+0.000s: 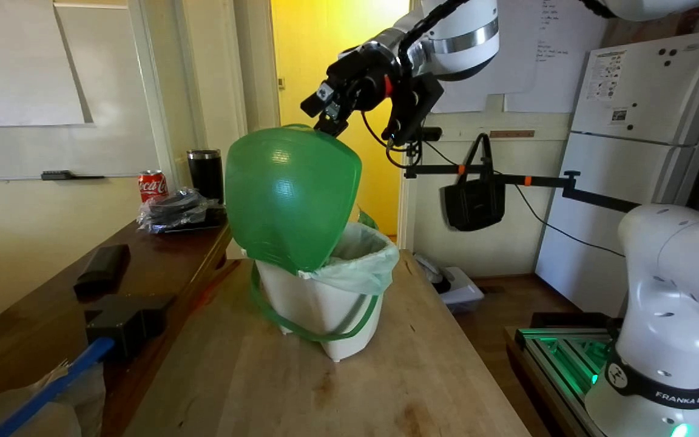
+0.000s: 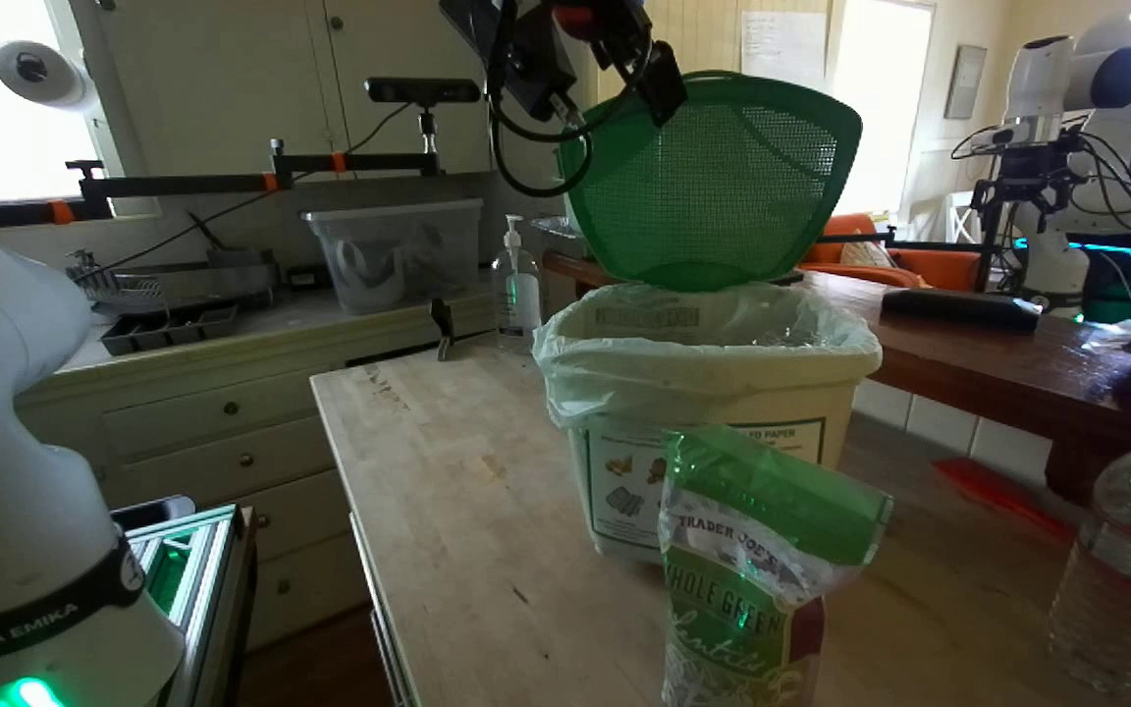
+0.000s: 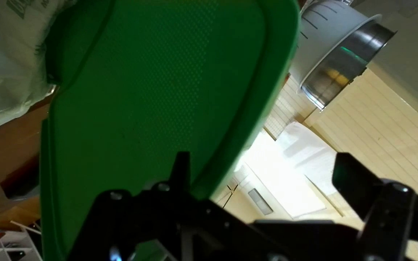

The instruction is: Open the bin, throw the green pack inside, then close the bin

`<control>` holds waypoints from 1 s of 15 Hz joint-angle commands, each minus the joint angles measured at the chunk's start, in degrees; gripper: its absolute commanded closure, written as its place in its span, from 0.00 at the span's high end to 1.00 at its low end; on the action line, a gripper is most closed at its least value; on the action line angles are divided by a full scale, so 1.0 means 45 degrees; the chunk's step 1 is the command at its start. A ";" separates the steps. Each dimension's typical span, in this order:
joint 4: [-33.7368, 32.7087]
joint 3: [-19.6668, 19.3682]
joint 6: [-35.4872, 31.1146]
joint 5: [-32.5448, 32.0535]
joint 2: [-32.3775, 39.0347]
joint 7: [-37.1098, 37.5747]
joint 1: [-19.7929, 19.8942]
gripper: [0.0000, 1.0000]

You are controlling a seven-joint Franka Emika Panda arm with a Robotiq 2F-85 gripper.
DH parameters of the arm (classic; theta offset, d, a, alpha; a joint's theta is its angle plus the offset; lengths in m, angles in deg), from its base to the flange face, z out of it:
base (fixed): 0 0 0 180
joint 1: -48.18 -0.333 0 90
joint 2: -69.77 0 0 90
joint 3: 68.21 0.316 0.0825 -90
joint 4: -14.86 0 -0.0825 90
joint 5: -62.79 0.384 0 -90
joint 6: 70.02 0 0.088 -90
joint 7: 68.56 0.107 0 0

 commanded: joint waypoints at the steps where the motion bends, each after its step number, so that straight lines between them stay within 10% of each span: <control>1: 0.0080 -0.0018 -0.0204 -0.0031 -0.0159 -0.0074 -0.0123 1.00; 15: -0.0015 -0.0199 0.0110 0.0470 -0.0502 0.0130 -0.0220 1.00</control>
